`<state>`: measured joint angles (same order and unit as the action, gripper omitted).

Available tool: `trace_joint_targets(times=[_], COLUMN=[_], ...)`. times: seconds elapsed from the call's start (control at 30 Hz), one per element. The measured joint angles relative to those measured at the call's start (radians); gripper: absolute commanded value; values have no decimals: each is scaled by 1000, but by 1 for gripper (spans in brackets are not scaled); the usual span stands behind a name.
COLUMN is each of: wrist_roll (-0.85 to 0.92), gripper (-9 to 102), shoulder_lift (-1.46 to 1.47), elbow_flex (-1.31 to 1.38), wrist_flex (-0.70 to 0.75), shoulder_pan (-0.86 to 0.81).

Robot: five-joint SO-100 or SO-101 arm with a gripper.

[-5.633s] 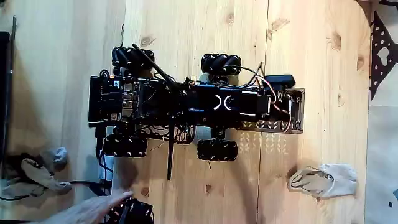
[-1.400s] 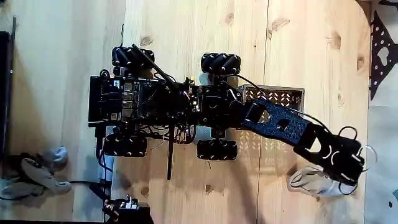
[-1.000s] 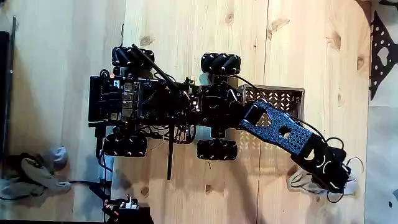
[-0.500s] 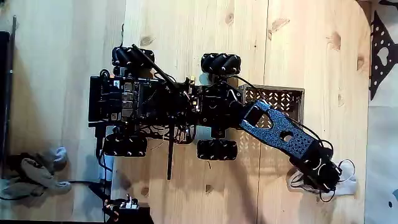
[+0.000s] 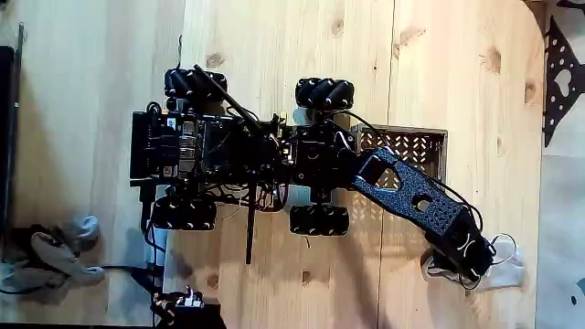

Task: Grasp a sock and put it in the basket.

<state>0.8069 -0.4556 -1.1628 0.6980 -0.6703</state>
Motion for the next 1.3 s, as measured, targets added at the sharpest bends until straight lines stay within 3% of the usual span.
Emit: trace_joint_targets(times=[0.1, 0.23, 0.43, 0.73, 1.3], wrist_roll=[0, -2, -2, -48, -365], gripper=[38, 15, 1, 0, 0], shoulder_lift=[14, 32, 41, 43, -428], elbow_flex=[0, 0, 2, 2, 2], wrist_flex=[-41, -103, -141, -158, 380], shoulder_pan=[2, 17, 37, 57, 221])
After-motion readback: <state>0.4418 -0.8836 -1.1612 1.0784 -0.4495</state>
